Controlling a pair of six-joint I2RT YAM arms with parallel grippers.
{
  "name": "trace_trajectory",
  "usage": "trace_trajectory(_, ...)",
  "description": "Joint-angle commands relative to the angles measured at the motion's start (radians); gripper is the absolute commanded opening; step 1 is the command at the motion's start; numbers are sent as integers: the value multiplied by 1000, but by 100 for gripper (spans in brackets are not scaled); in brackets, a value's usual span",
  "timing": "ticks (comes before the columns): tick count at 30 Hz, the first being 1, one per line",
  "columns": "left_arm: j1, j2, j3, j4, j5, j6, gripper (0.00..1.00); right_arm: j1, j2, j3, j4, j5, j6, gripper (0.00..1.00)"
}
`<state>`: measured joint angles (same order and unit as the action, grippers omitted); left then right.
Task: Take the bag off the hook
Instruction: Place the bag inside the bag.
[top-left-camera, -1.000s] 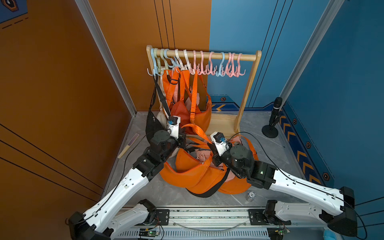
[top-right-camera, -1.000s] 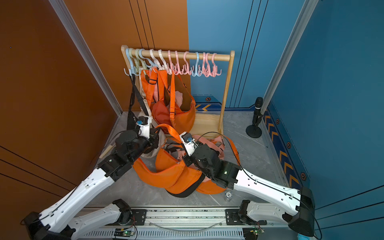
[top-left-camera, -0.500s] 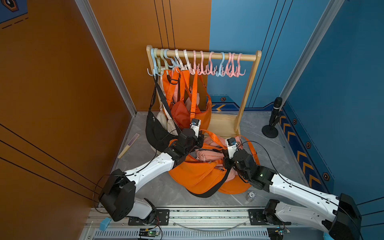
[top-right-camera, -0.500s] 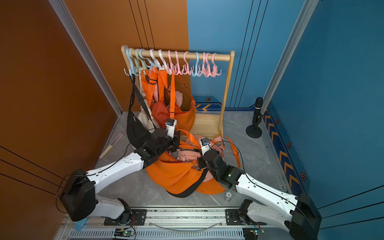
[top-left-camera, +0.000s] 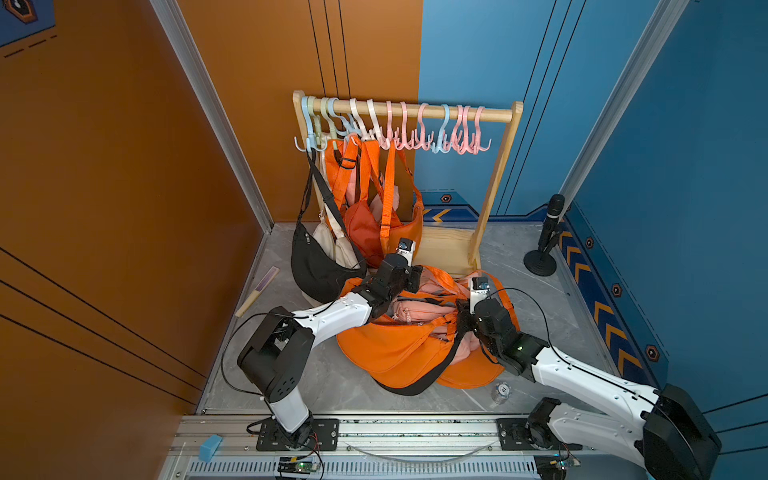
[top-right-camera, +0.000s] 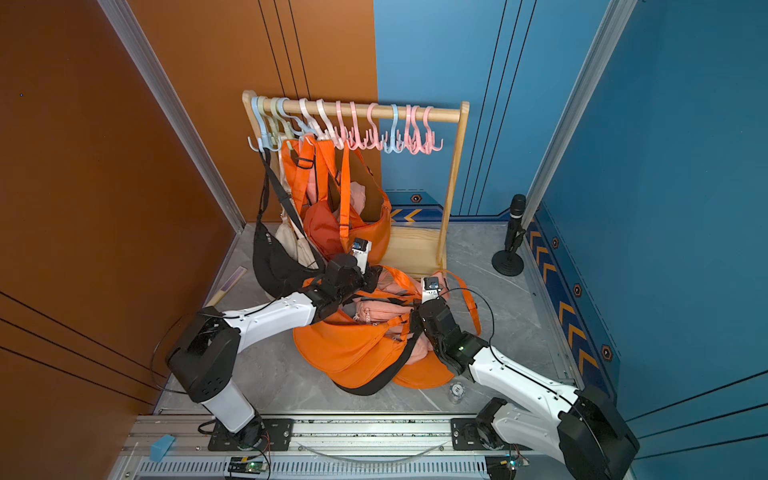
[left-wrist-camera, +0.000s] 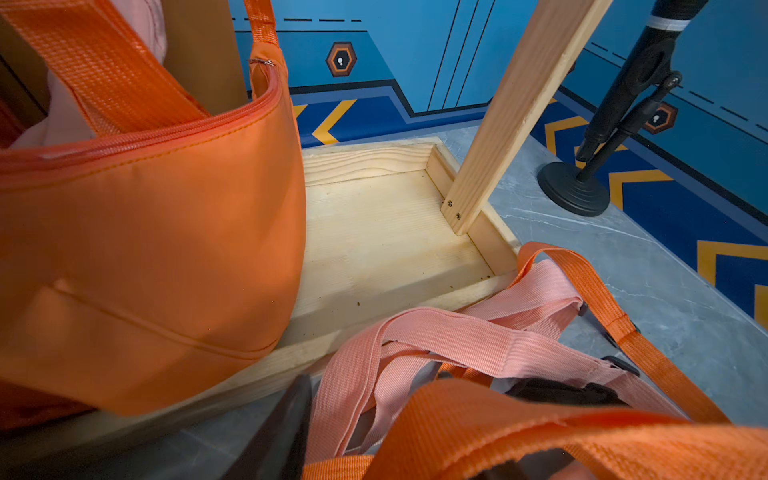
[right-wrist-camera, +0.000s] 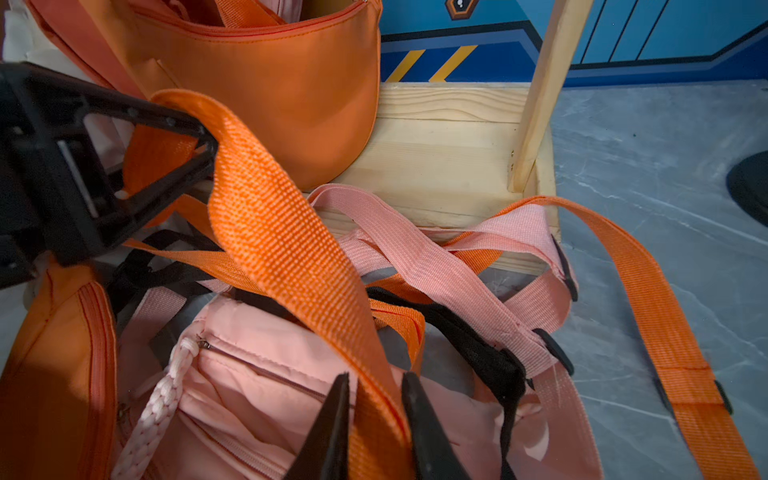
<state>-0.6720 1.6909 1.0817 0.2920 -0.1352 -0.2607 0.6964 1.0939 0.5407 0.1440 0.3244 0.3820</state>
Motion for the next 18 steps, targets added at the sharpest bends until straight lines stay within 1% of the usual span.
trace_trajectory(1,8,-16,15,21,39,-15,58,-30,7,-5,43,-15,21,34)
trace_trajectory(2,6,-28,6,21,40,-19,60,-34,7,-3,42,-18,20,38)
trace_trajectory(3,5,-44,-3,22,40,-24,66,-39,5,2,39,-22,20,43)
trace_trajectory(5,5,-77,-22,21,33,-38,99,-45,0,8,35,-27,16,55)
trace_trajectory(7,5,-112,-43,21,26,-52,98,-53,-6,16,27,-31,15,68)
trace_trajectory(10,5,-167,-87,22,12,-63,98,-57,-17,21,16,-35,15,82)
trace_trajectory(13,5,-227,-117,20,0,-72,98,-58,-35,23,5,-35,17,88)
trace_trajectory(15,6,-264,-130,18,2,-74,98,-58,-48,24,-6,-30,17,91)
trace_trajectory(18,11,-284,-109,-59,41,-79,98,-66,-70,26,-26,-22,17,94)
